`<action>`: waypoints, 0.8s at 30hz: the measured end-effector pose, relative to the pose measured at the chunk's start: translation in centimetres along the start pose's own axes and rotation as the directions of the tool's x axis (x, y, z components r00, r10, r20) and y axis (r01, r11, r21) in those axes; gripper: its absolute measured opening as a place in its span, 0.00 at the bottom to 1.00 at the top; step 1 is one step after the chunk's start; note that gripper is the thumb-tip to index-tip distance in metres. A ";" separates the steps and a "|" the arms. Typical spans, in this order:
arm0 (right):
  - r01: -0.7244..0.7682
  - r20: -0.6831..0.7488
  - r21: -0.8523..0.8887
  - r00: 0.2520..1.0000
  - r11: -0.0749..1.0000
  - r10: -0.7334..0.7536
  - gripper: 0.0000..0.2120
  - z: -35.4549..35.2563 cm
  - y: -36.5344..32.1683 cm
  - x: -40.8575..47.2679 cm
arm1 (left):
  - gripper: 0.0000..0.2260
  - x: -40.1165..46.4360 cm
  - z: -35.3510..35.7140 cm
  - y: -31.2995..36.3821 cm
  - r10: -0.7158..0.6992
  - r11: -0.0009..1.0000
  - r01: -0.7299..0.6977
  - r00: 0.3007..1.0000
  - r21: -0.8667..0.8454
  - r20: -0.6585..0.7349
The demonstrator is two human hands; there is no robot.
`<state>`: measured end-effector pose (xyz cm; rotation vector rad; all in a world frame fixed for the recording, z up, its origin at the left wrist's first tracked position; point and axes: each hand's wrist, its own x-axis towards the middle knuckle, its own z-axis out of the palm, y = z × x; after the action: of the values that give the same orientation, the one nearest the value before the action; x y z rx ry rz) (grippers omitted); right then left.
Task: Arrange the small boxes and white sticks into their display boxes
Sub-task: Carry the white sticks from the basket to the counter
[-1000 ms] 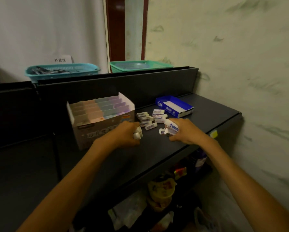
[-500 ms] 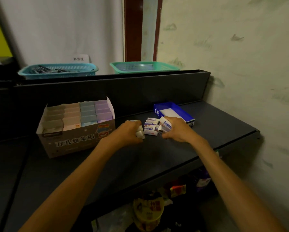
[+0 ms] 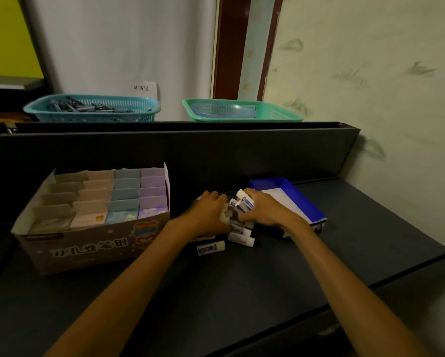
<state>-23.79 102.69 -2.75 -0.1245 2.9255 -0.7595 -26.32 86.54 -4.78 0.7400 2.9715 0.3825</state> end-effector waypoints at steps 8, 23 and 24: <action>0.116 0.047 -0.301 0.993 0.947 -0.107 0.36 -1.2 0.3 1.4 | 0.31 0.5 -1.1 1.1 -0.021 0.991 0.020 1.000 0.134 0.012; 0.378 -0.040 -0.300 0.912 0.876 -0.408 0.26 -2.9 -0.5 -4.3 | 0.30 -8.8 -5.7 4.8 -0.111 0.970 0.157 0.964 0.184 -0.241; 0.394 -0.037 -0.302 0.905 0.868 -0.424 0.26 -2.6 -1.0 -4.6 | 0.30 -9.8 -6.0 4.8 -0.125 0.968 0.173 0.961 0.182 -0.249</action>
<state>-19.52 103.59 0.41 -0.7803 3.1284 -0.3773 -16.19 84.71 2.15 0.5095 3.3019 0.1704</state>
